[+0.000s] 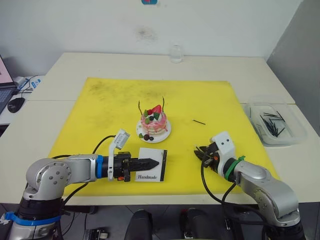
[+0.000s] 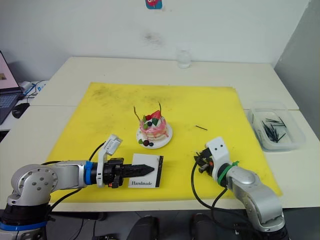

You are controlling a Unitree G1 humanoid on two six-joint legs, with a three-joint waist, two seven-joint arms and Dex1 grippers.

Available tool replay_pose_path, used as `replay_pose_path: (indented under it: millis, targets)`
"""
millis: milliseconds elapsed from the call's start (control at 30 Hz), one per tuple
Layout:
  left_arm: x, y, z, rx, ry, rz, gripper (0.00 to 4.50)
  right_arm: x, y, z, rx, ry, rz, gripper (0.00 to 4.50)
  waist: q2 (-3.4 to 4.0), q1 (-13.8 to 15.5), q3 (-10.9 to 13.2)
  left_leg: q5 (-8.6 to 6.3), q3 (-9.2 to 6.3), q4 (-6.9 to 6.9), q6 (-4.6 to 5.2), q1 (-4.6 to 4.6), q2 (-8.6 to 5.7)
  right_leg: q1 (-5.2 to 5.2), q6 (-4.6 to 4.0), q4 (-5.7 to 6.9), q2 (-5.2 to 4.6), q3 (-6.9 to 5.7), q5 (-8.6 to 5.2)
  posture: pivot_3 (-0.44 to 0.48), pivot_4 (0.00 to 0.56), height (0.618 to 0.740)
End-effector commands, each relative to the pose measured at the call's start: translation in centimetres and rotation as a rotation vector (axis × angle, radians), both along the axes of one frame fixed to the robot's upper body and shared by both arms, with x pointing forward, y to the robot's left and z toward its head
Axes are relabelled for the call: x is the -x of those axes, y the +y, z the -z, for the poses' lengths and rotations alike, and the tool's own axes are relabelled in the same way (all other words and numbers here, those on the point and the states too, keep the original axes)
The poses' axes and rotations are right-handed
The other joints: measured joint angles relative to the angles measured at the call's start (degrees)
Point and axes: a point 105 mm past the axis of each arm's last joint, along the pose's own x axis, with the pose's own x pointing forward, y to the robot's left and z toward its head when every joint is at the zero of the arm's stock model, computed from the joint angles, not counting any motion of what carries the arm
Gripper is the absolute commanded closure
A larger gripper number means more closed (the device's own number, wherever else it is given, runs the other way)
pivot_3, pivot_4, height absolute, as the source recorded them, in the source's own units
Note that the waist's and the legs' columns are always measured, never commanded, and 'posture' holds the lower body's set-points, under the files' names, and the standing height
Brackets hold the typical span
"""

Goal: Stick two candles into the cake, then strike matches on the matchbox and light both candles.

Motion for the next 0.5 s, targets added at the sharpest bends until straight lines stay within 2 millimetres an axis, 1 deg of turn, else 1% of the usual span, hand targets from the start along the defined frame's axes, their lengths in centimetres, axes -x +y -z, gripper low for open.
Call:
replay_pose_path:
  millis: [33,167,300,500]
  targets:
    - [0.3,-0.4,-0.7,0.019,-0.031,0.024,4.5,0.1,-0.4,-0.1,0.014,-0.099,-0.011,2.6,0.0,0.01,0.0,0.0,0.0,0.0,0.0,0.0,0.0,0.0,0.0,0.0,0.0,-0.01,0.0,0.0,0.15,0.74]
    - [0.3,-0.4,-0.7,0.017,-0.03,0.025,4.5,0.4,-0.7,0.6,0.003,-0.167,-0.007,2.6,-0.01,0.12,0.0,0.0,0.02,0.0,0.0,0.0,0.0,0.01,0.0,-0.01,0.0,-0.01,-0.01,0.0,0.15,0.74]
    - [0.2,-0.3,-0.8,0.015,-0.032,0.026,4.5,-0.1,-0.7,0.6,-0.02,-0.244,0.032,2.6,-0.01,0.15,-0.01,0.0,0.01,0.01,0.0,0.01,0.0,0.02,0.0,0.01,0.0,0.0,0.0,0.0,0.15,0.74]
    - [0.3,-0.4,-0.9,0.015,-0.033,0.031,4.5,-0.6,-0.6,1.3,-0.008,-0.263,0.065,2.6,-0.01,0.16,-0.01,0.0,0.0,0.04,0.0,0.04,0.02,0.05,0.01,0.04,0.0,0.0,0.01,0.0,0.15,0.74]
